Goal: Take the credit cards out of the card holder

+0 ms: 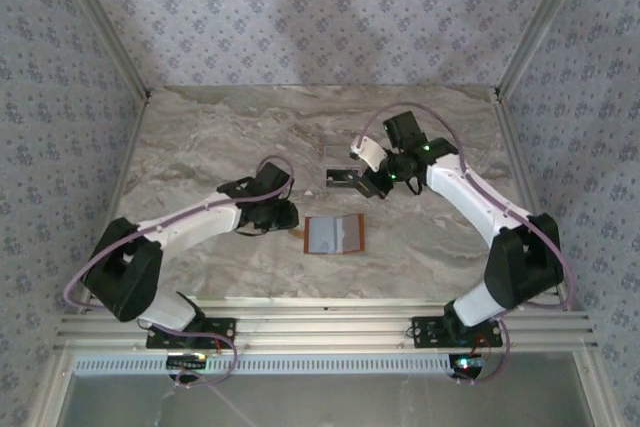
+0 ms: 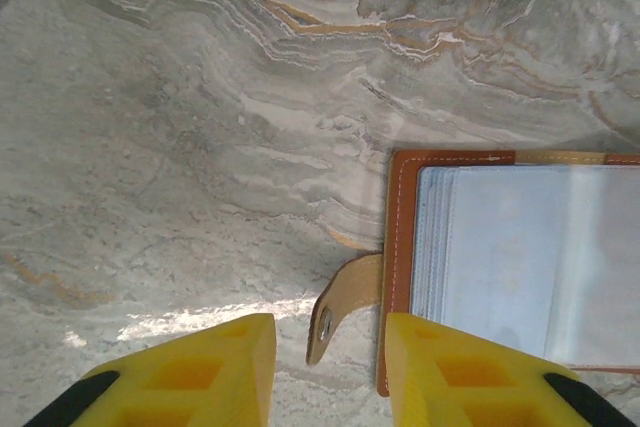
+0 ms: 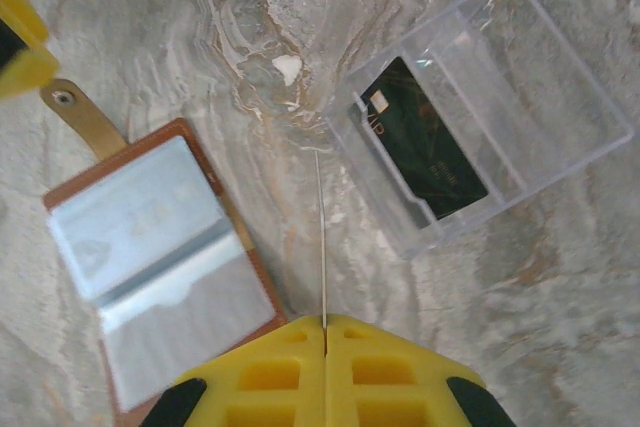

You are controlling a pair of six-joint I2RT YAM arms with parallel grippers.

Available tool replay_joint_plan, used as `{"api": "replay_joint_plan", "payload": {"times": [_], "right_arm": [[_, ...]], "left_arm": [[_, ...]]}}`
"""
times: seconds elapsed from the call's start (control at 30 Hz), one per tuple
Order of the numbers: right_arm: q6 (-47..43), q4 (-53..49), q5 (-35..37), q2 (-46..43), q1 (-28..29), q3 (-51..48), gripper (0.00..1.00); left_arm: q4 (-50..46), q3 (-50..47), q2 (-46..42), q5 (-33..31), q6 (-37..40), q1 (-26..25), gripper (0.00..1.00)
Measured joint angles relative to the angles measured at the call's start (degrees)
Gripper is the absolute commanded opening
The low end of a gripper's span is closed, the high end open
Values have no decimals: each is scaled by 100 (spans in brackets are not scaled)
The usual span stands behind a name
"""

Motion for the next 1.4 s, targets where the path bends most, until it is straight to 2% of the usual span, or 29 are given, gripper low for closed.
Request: {"api": "replay_joint_plan", "payload": {"times": [0.33, 0.53, 1.07, 1.4], "right_arm": [[-1746, -931, 411, 1097, 164, 1375, 0], [-2378, -1521, 511, 1860, 313, 2352, 0], [-2712, -2243, 614, 3276, 358, 3978, 0], [-2728, -2435, 616, 3751, 417, 4325, 0]], "left_arm": [[26, -492, -597, 24, -2, 415, 35], [17, -702, -922, 46, 0, 614, 36], [-26, -715, -1145, 46, 0, 673, 36], [-48, -715, -1145, 46, 0, 688, 36]]}}
